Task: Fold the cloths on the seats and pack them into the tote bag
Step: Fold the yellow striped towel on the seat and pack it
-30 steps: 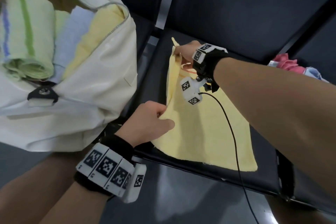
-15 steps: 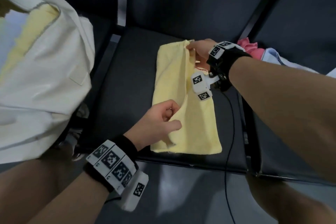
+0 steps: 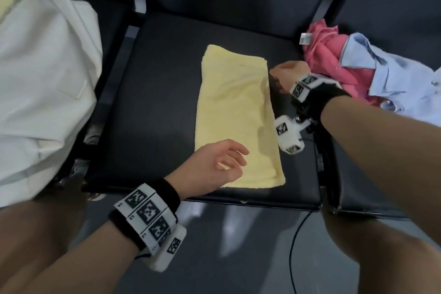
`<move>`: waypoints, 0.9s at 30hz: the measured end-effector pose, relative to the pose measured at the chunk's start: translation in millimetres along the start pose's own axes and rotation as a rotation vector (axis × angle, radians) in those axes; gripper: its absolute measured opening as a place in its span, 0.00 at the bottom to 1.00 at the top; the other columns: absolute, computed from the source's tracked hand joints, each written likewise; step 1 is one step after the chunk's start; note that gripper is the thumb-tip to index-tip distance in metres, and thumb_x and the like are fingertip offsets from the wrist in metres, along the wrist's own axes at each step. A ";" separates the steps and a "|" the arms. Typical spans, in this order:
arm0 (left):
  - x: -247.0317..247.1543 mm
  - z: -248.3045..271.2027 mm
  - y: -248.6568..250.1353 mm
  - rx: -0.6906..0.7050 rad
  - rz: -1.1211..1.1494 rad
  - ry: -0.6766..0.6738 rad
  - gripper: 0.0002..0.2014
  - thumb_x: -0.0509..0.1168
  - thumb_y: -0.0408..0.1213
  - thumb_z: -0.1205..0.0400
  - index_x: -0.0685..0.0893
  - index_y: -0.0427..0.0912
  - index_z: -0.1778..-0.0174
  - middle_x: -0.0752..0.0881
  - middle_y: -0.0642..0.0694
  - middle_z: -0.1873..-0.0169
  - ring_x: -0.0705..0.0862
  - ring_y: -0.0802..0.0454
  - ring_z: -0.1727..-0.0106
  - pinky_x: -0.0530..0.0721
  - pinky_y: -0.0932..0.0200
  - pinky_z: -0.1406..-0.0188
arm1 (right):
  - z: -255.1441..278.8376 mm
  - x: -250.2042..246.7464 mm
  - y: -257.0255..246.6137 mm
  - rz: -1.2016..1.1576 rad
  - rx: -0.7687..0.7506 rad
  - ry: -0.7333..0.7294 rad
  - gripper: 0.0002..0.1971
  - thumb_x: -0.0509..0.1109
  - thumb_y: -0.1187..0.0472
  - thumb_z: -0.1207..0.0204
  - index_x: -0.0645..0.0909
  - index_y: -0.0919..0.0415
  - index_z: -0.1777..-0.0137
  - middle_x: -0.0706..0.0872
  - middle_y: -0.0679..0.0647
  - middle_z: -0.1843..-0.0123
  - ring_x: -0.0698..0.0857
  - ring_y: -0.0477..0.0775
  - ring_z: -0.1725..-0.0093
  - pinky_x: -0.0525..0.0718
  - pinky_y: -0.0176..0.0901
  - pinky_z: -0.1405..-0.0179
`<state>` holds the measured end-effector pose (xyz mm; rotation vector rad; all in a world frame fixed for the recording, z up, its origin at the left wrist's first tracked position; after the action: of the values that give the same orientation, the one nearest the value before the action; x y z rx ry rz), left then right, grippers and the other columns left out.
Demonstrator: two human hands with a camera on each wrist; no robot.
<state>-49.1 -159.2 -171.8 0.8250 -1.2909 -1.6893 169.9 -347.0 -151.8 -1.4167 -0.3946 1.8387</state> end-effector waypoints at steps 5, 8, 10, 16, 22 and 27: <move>-14.7 11.7 4.1 0.124 -0.298 0.173 0.10 0.73 0.29 0.23 0.89 0.48 0.51 0.87 0.53 0.59 0.83 0.59 0.59 0.76 0.71 0.59 | 93.7 18.0 -3.2 0.155 -0.307 -0.017 0.05 0.74 0.56 0.25 0.87 0.52 0.50 0.88 0.47 0.57 0.85 0.45 0.56 0.80 0.35 0.54; -15.4 25.0 12.1 0.237 -0.602 0.257 0.07 0.74 0.33 0.23 0.88 0.48 0.53 0.81 0.57 0.58 0.80 0.58 0.54 0.76 0.70 0.50 | 131.8 35.6 12.0 0.153 -0.408 -0.082 0.03 0.73 0.57 0.25 0.87 0.51 0.54 0.87 0.45 0.57 0.84 0.44 0.56 0.82 0.36 0.54; -14.9 32.0 12.0 0.242 -0.735 0.308 0.06 0.75 0.37 0.23 0.85 0.48 0.54 0.79 0.56 0.57 0.77 0.60 0.51 0.77 0.63 0.46 | 150.4 48.4 23.4 0.144 -0.447 -0.126 0.02 0.73 0.56 0.26 0.86 0.49 0.55 0.85 0.45 0.56 0.83 0.43 0.54 0.81 0.35 0.52; -7.8 37.5 5.0 0.040 -1.010 0.243 0.16 0.77 0.52 0.27 0.82 0.50 0.51 0.77 0.56 0.52 0.73 0.57 0.45 0.78 0.57 0.48 | 197.6 59.1 61.3 0.138 -0.750 -0.055 0.07 0.78 0.54 0.28 0.85 0.56 0.57 0.81 0.48 0.58 0.78 0.52 0.53 0.80 0.51 0.51; 7.6 47.0 0.3 -0.017 -1.122 0.287 0.18 0.79 0.41 0.28 0.84 0.47 0.45 0.79 0.55 0.48 0.74 0.55 0.42 0.85 0.51 0.50 | 211.5 59.1 72.2 0.241 -0.880 -0.097 0.19 0.82 0.45 0.35 0.87 0.55 0.50 0.82 0.48 0.49 0.79 0.53 0.45 0.78 0.48 0.47; 14.4 54.6 0.2 0.033 -1.109 0.382 0.14 0.78 0.36 0.28 0.85 0.46 0.49 0.79 0.53 0.51 0.75 0.53 0.45 0.84 0.55 0.56 | 222.0 54.2 80.7 0.290 -0.923 -0.117 0.19 0.84 0.55 0.36 0.88 0.56 0.46 0.83 0.49 0.46 0.80 0.55 0.42 0.80 0.52 0.45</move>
<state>-102.9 -149.4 -157.9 2.0025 -0.5721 -2.1251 -70.0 -315.8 -166.9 -2.0392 -1.2720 2.0742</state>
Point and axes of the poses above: each hand's wrist, its own z-axis away from the middle knuckle, its own x-axis out of the palm, y = z × x, the point moved 9 cm from there along -z, towards the middle knuckle
